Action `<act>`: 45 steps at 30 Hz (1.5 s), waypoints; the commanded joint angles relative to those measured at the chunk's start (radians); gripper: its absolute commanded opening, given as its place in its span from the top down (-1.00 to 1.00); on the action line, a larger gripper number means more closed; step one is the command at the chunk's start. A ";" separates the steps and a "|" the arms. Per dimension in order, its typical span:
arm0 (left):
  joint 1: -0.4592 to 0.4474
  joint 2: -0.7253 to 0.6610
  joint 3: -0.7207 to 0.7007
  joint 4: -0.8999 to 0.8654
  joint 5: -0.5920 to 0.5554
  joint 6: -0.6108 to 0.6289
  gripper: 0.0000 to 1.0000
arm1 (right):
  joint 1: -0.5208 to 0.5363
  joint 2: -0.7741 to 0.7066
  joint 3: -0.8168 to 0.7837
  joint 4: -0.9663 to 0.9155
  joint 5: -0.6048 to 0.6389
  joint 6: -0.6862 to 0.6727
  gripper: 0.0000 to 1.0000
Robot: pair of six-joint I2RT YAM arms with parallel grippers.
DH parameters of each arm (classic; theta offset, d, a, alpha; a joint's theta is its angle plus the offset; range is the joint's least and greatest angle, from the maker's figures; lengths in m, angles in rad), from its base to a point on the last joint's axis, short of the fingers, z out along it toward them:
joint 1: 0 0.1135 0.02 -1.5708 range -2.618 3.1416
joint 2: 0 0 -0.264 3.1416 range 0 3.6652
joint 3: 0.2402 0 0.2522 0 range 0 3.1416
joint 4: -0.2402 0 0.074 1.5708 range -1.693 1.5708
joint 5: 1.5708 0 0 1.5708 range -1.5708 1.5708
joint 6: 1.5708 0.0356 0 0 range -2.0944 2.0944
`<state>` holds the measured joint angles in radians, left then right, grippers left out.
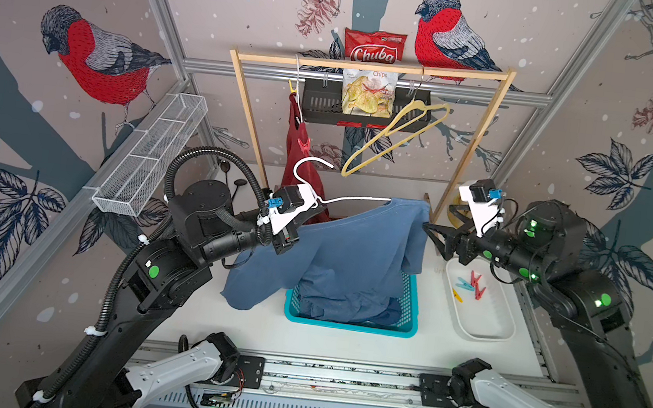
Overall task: Remove the clothespins securing t-shirts to the hanger
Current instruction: Remove the T-shirt from the hanger.
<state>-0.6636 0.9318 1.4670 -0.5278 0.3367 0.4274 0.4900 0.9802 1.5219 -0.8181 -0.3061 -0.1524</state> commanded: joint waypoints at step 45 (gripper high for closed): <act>0.002 0.002 0.081 -0.086 -0.120 0.032 1.00 | -0.372 -0.059 -0.314 0.311 -0.429 0.338 1.00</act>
<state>-0.6636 0.9257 1.5383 -0.6548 0.2340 0.4442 0.0929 0.9283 1.2045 -0.5518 -0.7147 0.1825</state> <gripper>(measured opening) 0.050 0.062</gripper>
